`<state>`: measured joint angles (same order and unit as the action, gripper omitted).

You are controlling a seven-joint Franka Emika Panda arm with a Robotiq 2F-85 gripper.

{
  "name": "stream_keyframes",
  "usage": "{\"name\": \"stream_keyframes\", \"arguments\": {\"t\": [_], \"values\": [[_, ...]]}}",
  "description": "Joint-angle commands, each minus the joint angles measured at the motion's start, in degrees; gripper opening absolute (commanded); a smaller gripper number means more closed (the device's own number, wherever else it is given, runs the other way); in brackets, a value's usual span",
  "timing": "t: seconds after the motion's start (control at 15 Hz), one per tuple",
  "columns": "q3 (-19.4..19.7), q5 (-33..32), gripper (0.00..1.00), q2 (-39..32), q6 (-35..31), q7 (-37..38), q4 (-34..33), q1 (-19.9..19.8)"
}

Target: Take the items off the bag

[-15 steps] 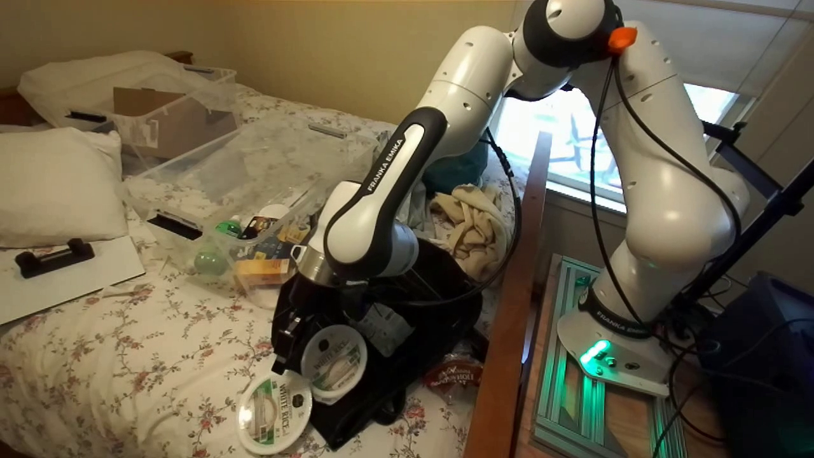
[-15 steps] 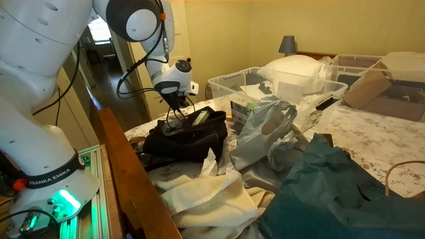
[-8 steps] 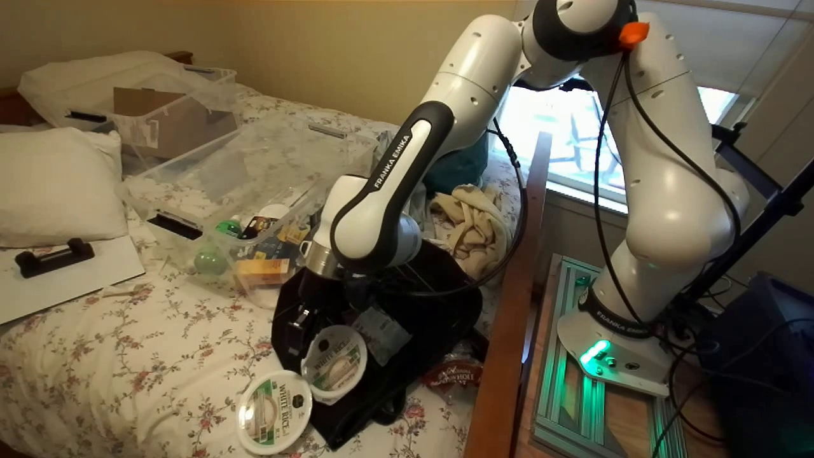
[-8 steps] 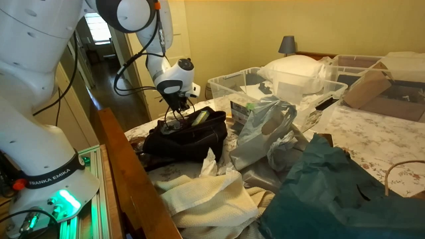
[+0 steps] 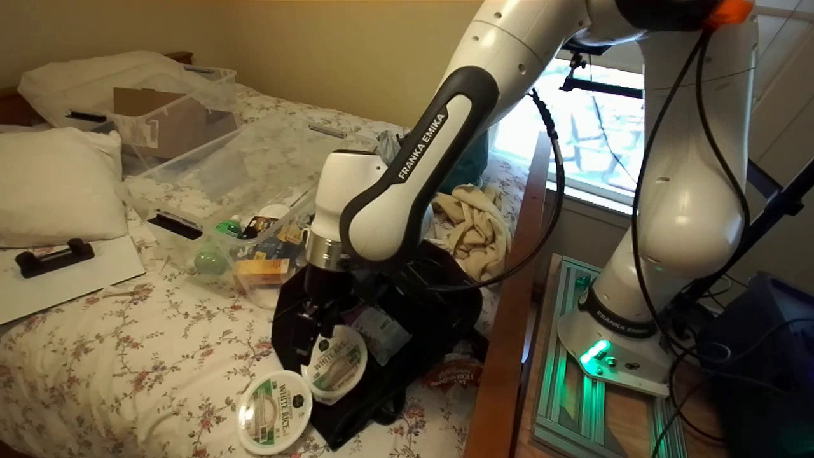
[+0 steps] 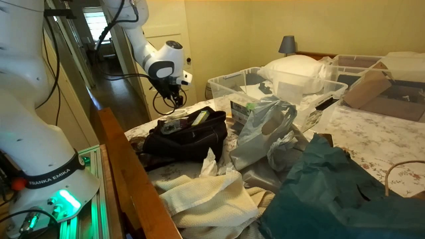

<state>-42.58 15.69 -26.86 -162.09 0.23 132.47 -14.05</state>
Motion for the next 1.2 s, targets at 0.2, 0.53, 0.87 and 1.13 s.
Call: {"name": "stream_keyframes", "arguments": {"t": [0.2,0.53,0.87,1.13], "values": [[19.2,-3.5,1.0,15.6,14.3,16.2,4.3,19.6],[28.2,-11.6,1.0,14.7,22.6,26.4,2.1,27.7],[32.0,-15.6,1.0,11.5,24.7,32.3,0.5,30.5],[34.2,-17.6,1.0,8.9,23.9,36.5,-0.3,31.8]]}}
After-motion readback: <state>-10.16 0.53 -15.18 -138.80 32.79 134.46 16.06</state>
